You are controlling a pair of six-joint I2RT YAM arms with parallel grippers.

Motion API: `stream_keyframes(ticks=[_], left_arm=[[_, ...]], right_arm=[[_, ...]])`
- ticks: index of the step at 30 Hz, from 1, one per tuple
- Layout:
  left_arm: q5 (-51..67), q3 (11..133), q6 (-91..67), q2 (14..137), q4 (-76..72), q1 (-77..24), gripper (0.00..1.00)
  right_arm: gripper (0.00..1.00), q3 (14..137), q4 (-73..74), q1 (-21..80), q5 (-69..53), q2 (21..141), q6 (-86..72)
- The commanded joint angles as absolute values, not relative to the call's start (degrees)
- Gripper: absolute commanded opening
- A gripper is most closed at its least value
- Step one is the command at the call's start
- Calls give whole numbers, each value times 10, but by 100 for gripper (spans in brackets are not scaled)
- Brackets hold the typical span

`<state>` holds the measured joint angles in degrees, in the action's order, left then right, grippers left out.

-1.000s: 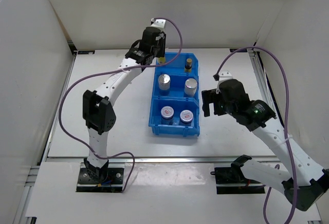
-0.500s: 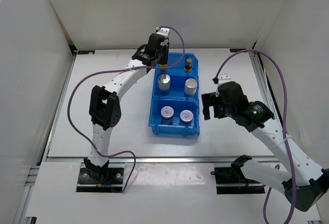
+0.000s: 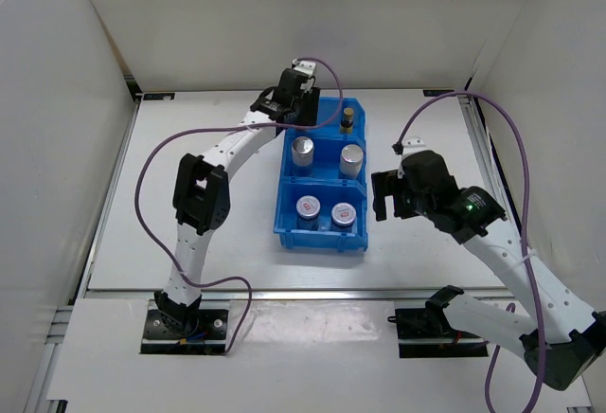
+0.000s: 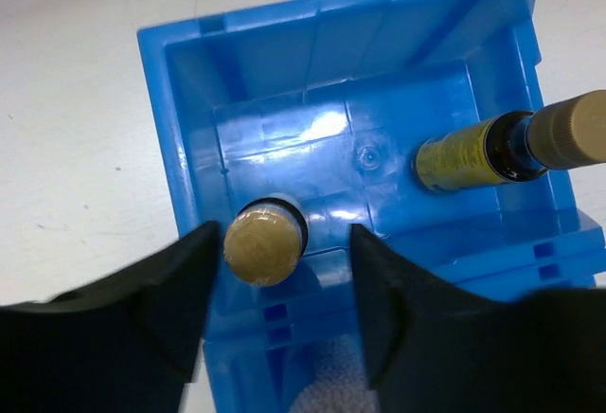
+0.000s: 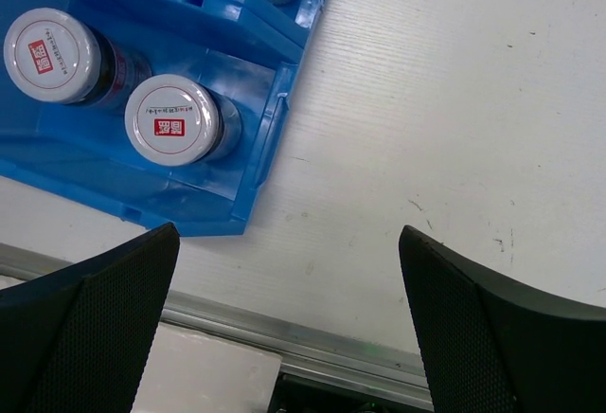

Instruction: Organize the condiment bottles

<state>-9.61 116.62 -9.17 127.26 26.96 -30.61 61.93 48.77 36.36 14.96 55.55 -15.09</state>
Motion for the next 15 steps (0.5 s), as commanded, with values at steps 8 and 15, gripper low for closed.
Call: stream_keyframes(ticks=[8, 15], left_arm=[[-147, 1230, -97, 1197, 290, -313, 100], [-175, 1131, -91, 983, 317, -313, 100]], right_arm=[[100, 611, 481, 362, 171, 534, -179], [100, 636, 524, 362, 279, 569, -242]])
